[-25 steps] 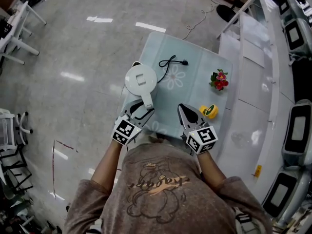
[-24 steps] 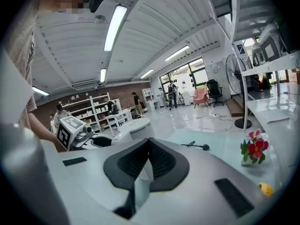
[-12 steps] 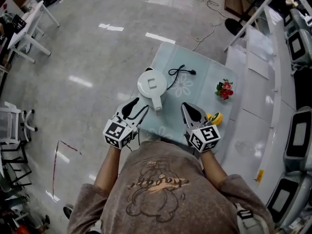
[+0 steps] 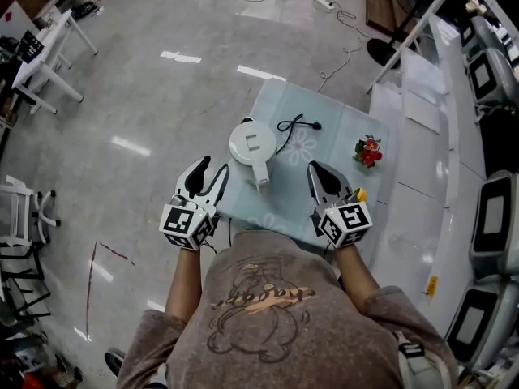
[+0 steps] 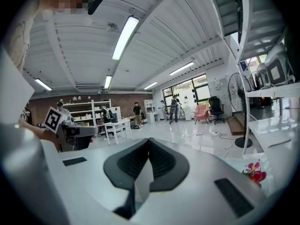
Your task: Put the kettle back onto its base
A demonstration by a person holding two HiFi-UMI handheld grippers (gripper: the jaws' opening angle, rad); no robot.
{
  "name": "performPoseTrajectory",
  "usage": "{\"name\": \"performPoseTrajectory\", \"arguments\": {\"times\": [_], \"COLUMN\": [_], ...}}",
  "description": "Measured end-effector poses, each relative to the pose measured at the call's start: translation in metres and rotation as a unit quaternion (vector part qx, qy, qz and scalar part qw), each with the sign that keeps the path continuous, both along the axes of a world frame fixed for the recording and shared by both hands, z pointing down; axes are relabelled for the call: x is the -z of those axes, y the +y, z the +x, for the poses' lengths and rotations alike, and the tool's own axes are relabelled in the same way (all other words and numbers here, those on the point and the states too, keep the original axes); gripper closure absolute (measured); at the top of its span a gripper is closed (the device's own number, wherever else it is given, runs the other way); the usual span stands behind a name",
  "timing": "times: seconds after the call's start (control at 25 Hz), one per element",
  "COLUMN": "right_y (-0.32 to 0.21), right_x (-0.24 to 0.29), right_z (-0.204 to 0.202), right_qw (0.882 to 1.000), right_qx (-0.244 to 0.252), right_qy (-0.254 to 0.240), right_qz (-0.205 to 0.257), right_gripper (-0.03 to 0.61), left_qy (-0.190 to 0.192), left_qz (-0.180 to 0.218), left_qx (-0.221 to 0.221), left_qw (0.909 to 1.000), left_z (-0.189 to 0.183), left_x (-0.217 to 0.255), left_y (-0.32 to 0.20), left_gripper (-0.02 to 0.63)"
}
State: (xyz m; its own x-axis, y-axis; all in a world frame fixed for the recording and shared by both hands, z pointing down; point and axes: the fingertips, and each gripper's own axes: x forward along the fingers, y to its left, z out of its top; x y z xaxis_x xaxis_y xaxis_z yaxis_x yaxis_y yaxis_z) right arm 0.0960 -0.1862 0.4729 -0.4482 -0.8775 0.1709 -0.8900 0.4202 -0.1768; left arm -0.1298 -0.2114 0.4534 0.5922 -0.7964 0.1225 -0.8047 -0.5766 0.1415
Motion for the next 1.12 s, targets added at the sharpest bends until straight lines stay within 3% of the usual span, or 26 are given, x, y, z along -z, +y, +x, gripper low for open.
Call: {"name": "performPoseTrajectory", "arguments": {"times": [0.16, 0.36, 0.52, 1.12], "right_y": [-0.001, 0.002, 0.005, 0.008], "right_x": [-0.002, -0.007, -0.009, -0.017], "right_z": [-0.002, -0.005, -0.007, -0.005], "right_qw": [1.000, 1.000, 1.000, 1.000], "right_qx": [-0.003, -0.005, -0.009, -0.019], "right_qy": [0.008, 0.006, 0.005, 0.000], "right_qz": [0.005, 0.001, -0.003, -0.014], "right_gripper": [0.581, 0.581, 0.581, 0.583], "left_qy": [-0.013, -0.035, -0.029, -0.014], "left_qz": [-0.002, 0.004, 0.001, -0.028], "left_qx": [0.007, 0.014, 0.021, 0.034], "left_qw": [0.9999, 0.9993, 0.9994, 0.9989], "left_z": [0.003, 0.002, -0.002, -0.005], "left_x": [-0.004, -0.015, -0.017, -0.029], "left_y": [0.002, 0.004, 0.006, 0.011], "left_gripper": [0.430, 0.536, 0.571, 0.594]}}
